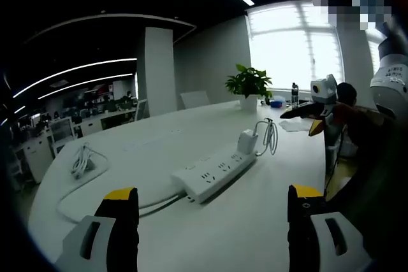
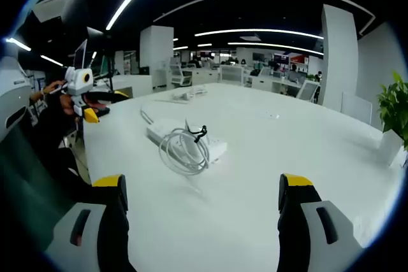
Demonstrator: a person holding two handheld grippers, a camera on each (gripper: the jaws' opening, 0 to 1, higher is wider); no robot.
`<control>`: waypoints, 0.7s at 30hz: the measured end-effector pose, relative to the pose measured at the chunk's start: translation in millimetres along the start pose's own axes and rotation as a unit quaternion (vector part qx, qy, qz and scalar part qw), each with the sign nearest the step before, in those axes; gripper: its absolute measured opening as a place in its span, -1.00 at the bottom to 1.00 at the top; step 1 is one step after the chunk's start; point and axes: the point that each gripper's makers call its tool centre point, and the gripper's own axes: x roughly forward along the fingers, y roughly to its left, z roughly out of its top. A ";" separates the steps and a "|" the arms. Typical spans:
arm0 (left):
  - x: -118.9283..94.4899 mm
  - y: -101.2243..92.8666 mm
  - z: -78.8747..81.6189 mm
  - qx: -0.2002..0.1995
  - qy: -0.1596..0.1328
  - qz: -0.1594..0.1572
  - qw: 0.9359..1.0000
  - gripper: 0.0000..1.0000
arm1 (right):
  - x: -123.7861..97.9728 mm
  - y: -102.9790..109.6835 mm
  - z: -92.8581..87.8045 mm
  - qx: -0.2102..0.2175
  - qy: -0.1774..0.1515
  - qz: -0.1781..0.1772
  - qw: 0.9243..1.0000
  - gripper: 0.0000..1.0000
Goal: Straighten the power strip on the desk, plug the charger into it
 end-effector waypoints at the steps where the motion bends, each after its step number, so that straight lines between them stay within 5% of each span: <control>1: 0.2 0.1 0.4 -0.002 -0.001 -0.001 1.000 0.99 | 0.3 -0.1 -0.3 0.000 0.000 0.000 1.000 0.96; 21: -1.4 5.3 4.3 0.000 -0.003 0.000 1.000 0.99 | 0.2 -14.7 -24.3 0.038 0.010 -0.007 0.999 0.96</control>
